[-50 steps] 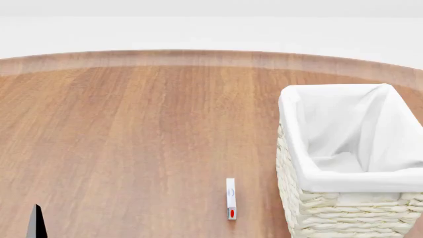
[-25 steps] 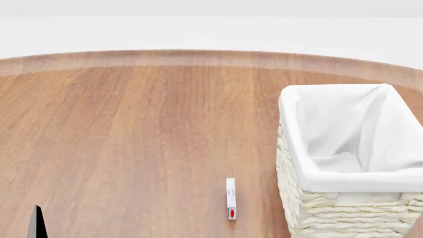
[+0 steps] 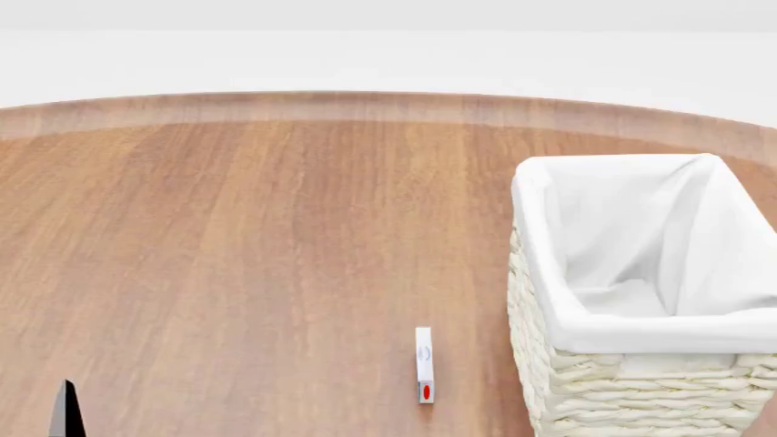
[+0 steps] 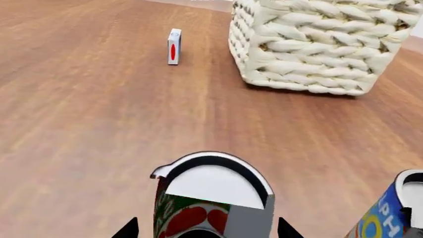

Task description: Pick up the tomato sauce, and put it in the basket.

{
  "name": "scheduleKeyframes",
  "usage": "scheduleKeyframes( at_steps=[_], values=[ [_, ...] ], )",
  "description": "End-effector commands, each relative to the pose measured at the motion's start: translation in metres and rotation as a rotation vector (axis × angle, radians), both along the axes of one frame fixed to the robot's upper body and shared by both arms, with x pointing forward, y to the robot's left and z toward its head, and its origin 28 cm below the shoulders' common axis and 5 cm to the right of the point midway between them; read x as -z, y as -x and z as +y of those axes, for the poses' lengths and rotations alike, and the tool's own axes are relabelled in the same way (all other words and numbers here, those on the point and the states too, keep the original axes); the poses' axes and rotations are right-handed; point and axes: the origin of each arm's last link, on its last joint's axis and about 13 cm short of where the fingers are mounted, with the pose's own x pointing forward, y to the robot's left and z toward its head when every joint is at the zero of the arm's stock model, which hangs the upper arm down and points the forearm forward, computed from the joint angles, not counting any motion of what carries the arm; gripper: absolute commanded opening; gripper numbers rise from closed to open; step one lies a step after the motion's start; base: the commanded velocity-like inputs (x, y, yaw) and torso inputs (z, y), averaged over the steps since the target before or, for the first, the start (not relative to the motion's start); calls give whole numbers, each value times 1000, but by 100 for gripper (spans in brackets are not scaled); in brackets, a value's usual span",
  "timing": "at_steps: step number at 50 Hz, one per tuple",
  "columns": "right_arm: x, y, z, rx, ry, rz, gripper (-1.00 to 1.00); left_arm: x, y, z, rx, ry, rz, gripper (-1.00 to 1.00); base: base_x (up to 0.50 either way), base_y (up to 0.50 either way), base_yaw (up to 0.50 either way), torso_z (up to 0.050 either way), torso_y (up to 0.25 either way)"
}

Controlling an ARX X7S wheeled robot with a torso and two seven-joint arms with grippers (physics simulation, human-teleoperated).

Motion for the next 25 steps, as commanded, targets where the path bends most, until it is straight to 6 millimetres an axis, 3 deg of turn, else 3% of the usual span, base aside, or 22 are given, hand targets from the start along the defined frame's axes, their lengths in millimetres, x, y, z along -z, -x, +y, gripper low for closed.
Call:
scheduleKeyframes(
  at_steps=[1, 4, 5, 25],
  values=[
    [3, -6, 0, -11, -1, 11, 100, 0, 0, 2, -5, 2, 3, 100, 0, 0, 0, 0, 0],
    [4, -6, 1, -15, -7, 17, 100, -1, 0, 2, -7, 3, 4, 100, 0, 0, 0, 0, 0],
    [4, -6, 1, -15, -10, 19, -100, -1, 0, 2, -7, 3, 4, 100, 0, 0, 0, 0, 0],
    [0, 1, 7, -51, -44, 14, -100, 2, -1, 2, -5, 6, 10, 100, 1, 0, 0, 0, 0]
  ],
)
